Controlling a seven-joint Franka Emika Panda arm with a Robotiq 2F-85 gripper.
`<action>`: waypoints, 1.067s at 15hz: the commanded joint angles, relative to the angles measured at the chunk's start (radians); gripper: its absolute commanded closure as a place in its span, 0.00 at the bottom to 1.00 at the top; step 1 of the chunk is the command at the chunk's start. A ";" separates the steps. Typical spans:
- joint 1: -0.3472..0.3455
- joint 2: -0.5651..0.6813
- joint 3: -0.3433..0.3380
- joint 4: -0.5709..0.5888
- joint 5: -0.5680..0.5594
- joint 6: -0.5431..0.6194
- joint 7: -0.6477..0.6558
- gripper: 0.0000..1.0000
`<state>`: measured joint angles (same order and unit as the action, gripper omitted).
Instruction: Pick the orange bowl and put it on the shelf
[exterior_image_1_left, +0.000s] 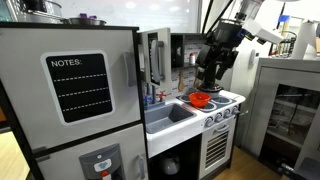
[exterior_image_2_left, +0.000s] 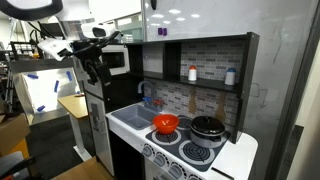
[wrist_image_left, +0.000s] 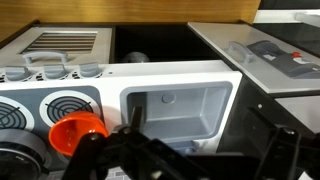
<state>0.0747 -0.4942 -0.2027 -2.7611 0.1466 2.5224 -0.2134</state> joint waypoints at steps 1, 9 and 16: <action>-0.001 0.071 -0.015 0.044 0.031 0.053 -0.048 0.00; -0.026 0.289 -0.113 0.242 0.097 0.026 -0.196 0.00; -0.136 0.466 -0.107 0.387 0.186 0.019 -0.233 0.00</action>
<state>-0.0115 -0.0953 -0.3313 -2.4411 0.2791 2.5706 -0.4160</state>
